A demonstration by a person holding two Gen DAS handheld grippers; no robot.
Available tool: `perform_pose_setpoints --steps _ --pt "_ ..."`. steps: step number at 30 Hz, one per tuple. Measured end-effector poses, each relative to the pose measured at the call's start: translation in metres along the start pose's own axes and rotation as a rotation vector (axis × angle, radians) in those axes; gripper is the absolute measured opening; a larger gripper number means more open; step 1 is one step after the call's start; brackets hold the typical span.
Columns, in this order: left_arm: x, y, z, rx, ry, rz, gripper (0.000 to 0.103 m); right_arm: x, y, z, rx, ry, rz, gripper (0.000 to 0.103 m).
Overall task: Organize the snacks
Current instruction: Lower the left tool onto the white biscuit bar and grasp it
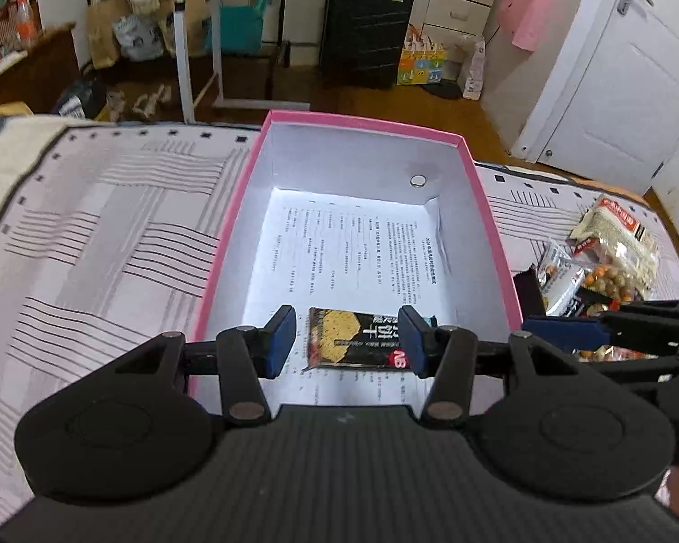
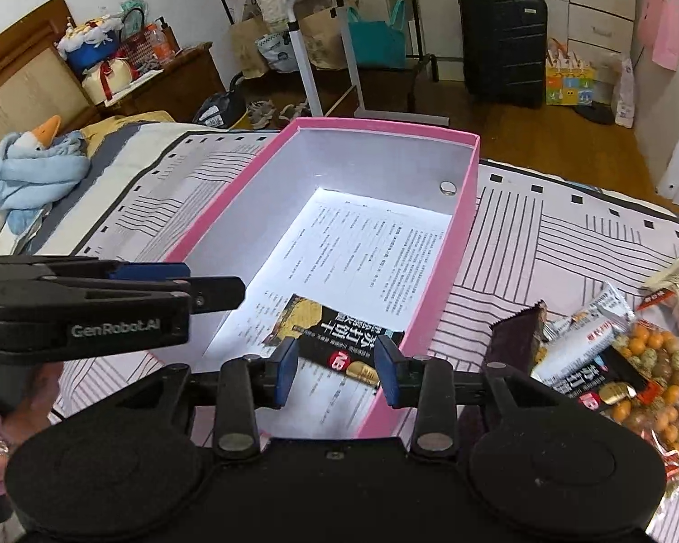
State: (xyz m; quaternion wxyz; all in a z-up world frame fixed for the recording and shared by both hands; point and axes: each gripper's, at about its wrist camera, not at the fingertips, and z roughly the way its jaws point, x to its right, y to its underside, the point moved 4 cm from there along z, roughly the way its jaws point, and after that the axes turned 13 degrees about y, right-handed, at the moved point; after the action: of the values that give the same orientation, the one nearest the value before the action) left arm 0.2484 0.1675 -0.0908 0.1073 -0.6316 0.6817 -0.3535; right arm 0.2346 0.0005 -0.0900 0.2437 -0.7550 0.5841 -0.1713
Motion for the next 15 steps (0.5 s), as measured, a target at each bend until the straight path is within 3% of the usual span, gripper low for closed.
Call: perform_pose_setpoints --steps 5,7,9,15 --pt "0.019 0.002 -0.025 -0.01 -0.019 0.037 0.049 0.001 0.01 -0.029 0.017 0.0 -0.016 0.043" --pt "0.029 0.003 -0.037 -0.009 -0.006 0.051 0.049 0.004 0.013 -0.044 0.029 0.001 -0.027 0.043" --pt "0.039 0.005 -0.047 -0.019 0.015 0.052 0.049 0.008 0.018 -0.058 0.037 0.005 -0.047 0.052" --pt "0.073 0.015 -0.079 -0.027 0.084 0.1 0.051 0.044 0.033 -0.103 0.072 0.026 -0.055 0.057"
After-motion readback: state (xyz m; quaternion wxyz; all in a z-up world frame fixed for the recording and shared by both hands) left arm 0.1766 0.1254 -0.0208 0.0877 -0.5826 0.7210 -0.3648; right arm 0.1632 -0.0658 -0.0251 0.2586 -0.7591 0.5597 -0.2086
